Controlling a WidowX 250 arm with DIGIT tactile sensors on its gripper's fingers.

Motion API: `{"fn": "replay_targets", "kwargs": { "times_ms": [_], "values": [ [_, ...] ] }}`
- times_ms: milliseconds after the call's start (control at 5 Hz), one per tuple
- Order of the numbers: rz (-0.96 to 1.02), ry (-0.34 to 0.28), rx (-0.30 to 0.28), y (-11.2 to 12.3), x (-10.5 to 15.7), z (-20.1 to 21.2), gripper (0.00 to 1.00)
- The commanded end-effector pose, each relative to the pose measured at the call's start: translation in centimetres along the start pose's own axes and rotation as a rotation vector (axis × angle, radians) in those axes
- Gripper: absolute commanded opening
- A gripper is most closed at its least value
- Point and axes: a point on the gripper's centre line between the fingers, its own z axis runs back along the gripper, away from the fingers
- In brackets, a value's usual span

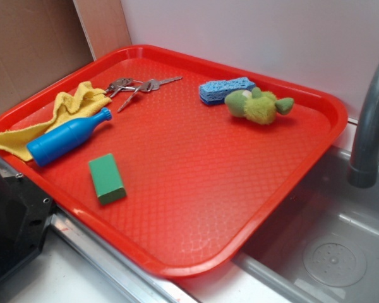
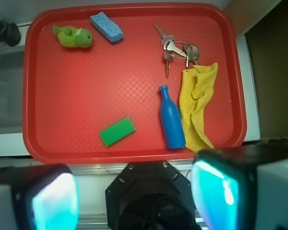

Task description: Grab the green animal.

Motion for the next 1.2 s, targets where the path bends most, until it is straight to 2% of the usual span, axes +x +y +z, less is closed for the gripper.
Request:
{"fn": "replay_targets", "kwargs": {
  "times_ms": [0,200,400,600,800,1000],
  "values": [
    [0.0,0.0,0.0,0.0,0.0,0.0,1.0],
    [-0.211,0.02,0.016,-2.8,4.6,-3.0,1.0],
    [-0.385,-0.018,-0.02,-4.7,8.8,-6.1,1.0],
    [-0.601,-0.079,-0.024,-5.6,12.9,-10.0,1.0],
    [-0.653,-0.087,-0.026,-5.6,16.2,-12.3,1.0],
    [-0.763,-0.137,-0.055,-6.4,19.0,-16.1,1.0]
  ]
}}
